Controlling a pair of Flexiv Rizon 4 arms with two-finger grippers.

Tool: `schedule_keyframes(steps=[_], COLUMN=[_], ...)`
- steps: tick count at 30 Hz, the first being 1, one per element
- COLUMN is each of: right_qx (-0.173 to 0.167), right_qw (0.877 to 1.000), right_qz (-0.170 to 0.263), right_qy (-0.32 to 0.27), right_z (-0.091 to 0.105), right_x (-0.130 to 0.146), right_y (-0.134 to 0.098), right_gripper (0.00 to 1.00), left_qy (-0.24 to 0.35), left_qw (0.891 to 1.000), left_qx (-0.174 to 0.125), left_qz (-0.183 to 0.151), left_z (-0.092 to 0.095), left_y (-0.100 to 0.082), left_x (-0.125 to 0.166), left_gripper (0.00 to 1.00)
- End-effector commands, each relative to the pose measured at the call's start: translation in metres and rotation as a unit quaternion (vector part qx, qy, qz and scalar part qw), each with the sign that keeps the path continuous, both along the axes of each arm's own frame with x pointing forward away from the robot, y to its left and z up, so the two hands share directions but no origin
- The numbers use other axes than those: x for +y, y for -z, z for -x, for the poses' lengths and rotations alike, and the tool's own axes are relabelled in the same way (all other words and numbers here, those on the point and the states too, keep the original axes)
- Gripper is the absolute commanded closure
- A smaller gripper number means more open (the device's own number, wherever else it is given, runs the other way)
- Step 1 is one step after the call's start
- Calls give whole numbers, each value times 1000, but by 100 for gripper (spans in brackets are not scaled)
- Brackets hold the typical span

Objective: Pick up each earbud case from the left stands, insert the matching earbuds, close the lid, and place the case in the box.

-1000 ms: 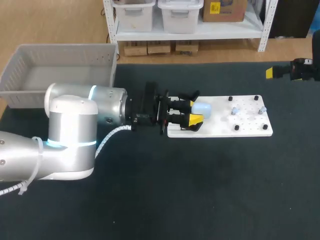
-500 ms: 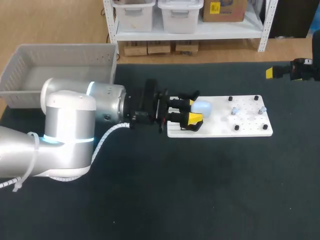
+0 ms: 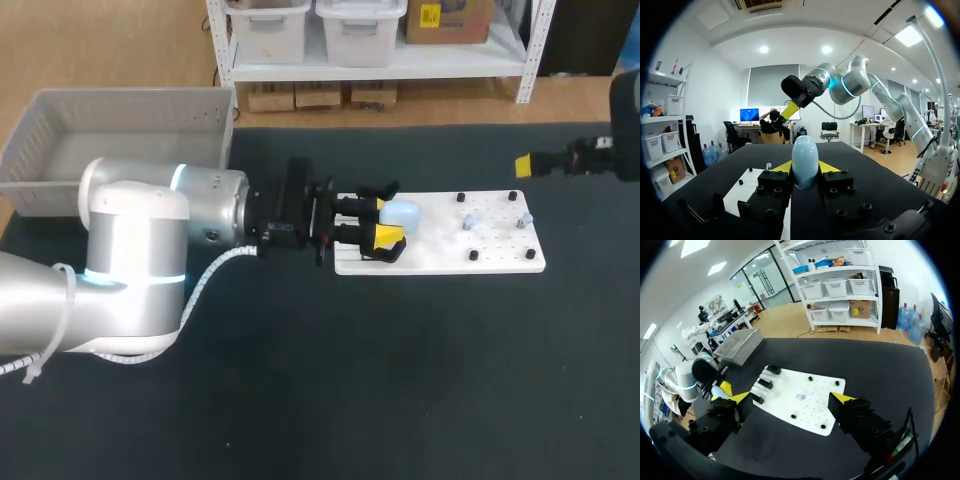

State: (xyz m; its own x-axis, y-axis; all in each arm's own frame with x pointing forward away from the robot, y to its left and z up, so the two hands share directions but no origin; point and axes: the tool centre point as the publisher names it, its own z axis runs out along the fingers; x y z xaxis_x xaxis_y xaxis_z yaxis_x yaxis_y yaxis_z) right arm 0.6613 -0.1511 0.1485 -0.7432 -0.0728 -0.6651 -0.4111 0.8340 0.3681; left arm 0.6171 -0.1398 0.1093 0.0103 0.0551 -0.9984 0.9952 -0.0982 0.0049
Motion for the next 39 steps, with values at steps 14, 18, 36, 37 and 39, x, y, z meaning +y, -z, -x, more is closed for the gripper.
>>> schedule_keyframes(steps=[14, 18, 36, 37, 39], right_qx=[8, 17, 46, 47, 50], right_qw=[996, 994, 990, 989, 989], right_qz=[-3, 0, 10, 11, 11], right_qy=[-93, -109, -136, -138, -139], right_z=[66, 68, 71, 71, 70], right_x=[76, 93, 139, 141, 144], right_y=[-5, 0, 17, 18, 20], right_gripper=[0, 0, 0, 0, 0], left_qy=[-3, -3, -3, -3, -3], left_qw=[1000, 1000, 1000, 1000, 1000], left_qx=[-1, -1, -1, -1, -1], left_qz=[2, 2, 2, 2, 2], left_z=[2, 2, 2, 2, 2], left_y=[1, 1, 1, 1, 1], left_x=[0, 0, 0, 0, 0], left_gripper=[100, 100, 100, 100, 100])
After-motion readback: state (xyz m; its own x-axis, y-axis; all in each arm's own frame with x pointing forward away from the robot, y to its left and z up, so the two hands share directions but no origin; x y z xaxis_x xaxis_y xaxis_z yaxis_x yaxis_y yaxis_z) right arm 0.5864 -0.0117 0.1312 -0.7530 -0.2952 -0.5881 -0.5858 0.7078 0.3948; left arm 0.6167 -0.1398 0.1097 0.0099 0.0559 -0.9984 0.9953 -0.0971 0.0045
